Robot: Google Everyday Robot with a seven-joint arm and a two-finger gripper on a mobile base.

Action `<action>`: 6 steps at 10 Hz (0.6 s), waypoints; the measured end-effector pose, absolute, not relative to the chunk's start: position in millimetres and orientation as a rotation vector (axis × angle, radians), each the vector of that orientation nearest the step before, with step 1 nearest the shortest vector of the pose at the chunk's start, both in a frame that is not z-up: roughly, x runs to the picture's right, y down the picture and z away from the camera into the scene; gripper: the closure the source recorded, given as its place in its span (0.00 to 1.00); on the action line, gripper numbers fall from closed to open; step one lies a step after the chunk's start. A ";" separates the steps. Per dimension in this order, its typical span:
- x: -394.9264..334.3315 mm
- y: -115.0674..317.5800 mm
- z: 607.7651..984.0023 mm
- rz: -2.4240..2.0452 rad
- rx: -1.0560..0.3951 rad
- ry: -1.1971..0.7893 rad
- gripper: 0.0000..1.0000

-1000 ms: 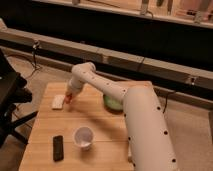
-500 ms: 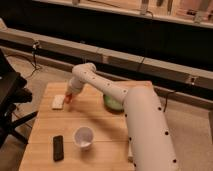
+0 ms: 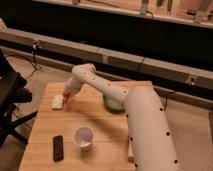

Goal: Place the pepper on the white sponge

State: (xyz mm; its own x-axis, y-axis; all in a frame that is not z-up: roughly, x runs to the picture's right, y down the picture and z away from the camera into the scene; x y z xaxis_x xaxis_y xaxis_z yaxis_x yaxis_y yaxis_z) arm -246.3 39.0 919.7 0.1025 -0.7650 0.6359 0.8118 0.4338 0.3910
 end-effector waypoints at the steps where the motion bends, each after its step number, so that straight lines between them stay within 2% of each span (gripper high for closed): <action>1: -250.9 39.0 918.1 -1.177 -0.048 -0.910 1.00; 6: -295.3 40.6 913.3 -1.268 0.003 -1.022 1.00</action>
State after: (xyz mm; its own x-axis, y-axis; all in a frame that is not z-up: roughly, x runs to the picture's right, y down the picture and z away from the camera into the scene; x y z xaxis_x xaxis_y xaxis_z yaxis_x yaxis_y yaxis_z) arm -295.3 40.6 913.3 -0.0575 -0.7785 0.6251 0.7759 0.3591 0.5186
